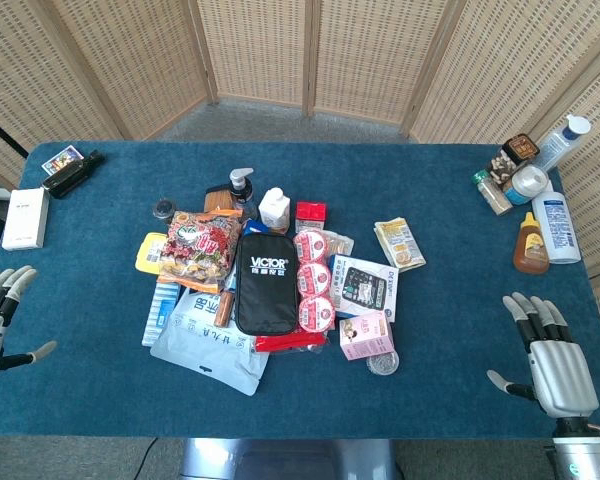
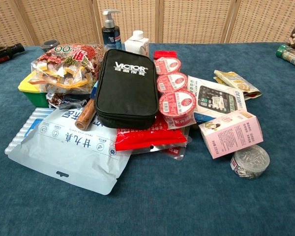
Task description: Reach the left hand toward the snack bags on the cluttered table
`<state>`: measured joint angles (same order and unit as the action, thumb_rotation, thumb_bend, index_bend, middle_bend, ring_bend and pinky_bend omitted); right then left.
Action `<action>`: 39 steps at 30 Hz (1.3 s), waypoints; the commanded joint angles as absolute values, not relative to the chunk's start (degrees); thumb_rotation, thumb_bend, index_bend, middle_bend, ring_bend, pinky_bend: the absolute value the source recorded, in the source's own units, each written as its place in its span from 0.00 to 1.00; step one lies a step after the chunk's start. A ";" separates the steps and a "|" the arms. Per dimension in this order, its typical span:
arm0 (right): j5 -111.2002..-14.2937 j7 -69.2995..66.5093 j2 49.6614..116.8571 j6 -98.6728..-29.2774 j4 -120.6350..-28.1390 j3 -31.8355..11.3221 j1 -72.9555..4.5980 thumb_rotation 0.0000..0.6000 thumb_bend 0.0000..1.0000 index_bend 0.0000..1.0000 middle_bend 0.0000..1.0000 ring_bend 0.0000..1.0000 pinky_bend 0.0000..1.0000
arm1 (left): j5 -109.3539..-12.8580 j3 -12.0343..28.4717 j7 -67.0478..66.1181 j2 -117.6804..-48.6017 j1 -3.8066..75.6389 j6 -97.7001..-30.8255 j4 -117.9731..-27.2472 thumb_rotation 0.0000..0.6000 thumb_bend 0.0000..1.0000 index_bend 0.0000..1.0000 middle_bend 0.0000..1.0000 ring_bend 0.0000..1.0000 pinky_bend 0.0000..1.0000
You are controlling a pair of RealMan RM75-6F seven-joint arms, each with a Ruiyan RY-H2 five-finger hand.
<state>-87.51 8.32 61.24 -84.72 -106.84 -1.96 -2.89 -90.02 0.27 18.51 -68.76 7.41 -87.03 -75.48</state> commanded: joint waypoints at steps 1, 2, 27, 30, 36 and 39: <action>-87.61 8.34 61.28 -84.68 -106.89 -1.90 -2.92 1.00 0.00 0.00 0.00 0.00 0.00 | -90.18 0.12 18.70 -68.80 7.43 -86.83 -75.36 1.00 0.00 0.00 0.00 0.00 0.00; -87.68 8.40 61.30 -84.69 -106.90 -1.87 -2.92 1.00 0.00 0.00 0.00 0.00 0.00 | -90.25 0.06 18.71 -68.82 7.44 -86.75 -75.26 1.00 0.00 0.00 0.00 0.00 0.00; -87.76 7.96 60.91 -85.39 -106.88 -2.15 -2.75 1.00 0.00 0.00 0.00 0.00 0.00 | -81.08 10.67 -2.32 -62.53 28.75 -61.09 -93.54 1.00 0.00 0.00 0.00 0.00 0.00; -87.63 8.56 61.10 -86.04 -106.33 -2.57 -2.66 1.00 0.00 0.00 0.00 0.00 0.00 | -76.69 12.56 -7.02 -63.35 31.91 -57.66 -94.68 1.00 0.00 0.00 0.00 0.00 0.00; -87.64 8.56 61.32 -87.71 -105.53 -3.39 -2.31 1.00 0.00 0.00 0.00 0.00 0.00 | -69.07 13.84 -17.01 -66.46 37.54 -52.55 -94.90 1.00 0.00 0.00 0.00 0.00 0.00; -87.40 7.90 61.18 -87.77 -105.55 -3.49 -2.23 1.00 0.00 0.00 0.00 0.00 0.00 | -65.53 13.76 -20.60 -68.36 39.72 -51.01 -94.45 1.00 0.00 0.00 0.00 0.00 0.00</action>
